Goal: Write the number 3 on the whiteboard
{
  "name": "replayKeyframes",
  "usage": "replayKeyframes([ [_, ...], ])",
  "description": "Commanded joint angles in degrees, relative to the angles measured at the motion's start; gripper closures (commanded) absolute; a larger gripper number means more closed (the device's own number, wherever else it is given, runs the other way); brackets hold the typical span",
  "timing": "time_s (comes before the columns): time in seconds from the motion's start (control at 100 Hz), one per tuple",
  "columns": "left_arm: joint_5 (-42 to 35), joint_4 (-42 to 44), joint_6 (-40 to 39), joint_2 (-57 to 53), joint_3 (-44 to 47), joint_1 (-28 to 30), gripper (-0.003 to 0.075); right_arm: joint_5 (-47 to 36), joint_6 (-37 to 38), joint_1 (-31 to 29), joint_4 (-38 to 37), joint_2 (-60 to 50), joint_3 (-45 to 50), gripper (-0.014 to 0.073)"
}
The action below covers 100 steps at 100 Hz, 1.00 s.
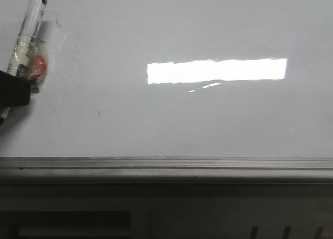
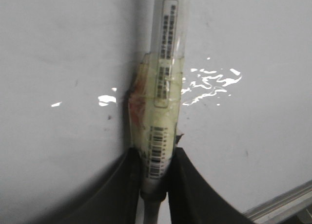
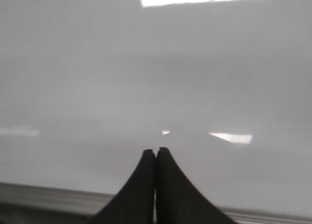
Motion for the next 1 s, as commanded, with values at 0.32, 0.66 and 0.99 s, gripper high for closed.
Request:
replayKeyframes([
  [0.32,10.49,29.04,0.05,-4.77,-9.53,-5.88,0.0741,1.67,-20.68,18.02,17.90,19.54,-13.58,0.0654],
  [0.66,11.65,39.08,0.17,-4.77,-9.76,-5.88,0.0740,-2.99,-23.72,36.49,17.90,38.21,-28.26,0.0206],
  [0.99,11.65,47.50,0.17,-4.77,-9.76,-7.18,0.0740,-9.19,-28.58,48.95,17.90,51.01,-35.79,0.0210],
])
